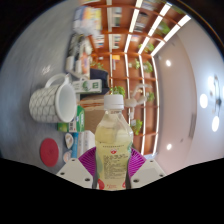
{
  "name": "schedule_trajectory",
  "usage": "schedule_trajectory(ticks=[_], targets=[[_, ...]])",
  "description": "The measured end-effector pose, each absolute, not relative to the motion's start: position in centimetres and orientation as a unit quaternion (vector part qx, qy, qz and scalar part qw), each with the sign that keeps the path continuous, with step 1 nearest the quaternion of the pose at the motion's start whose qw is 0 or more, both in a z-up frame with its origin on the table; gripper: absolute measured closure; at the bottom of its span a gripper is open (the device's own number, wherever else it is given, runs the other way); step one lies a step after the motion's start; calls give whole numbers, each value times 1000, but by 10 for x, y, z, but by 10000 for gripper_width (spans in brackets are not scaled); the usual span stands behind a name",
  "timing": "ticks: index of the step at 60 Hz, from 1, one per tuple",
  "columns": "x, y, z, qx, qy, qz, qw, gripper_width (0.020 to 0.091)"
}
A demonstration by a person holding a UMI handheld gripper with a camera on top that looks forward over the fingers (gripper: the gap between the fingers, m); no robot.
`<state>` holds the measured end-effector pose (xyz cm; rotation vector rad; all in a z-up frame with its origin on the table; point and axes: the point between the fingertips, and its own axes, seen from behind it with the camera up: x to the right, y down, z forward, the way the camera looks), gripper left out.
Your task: Pour water
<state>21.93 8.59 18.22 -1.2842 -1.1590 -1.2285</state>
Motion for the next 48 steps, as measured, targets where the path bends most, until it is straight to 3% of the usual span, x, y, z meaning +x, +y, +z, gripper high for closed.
schedule_trajectory(ticks=[12,24,34,48], targets=[[223,81,175,-705,-241,-208,633,727],[230,97,140,-764,-69,25,642,728],[235,112,110,-769,-21,78,634,728],[233,111,100,-744,-42,67,663,717]])
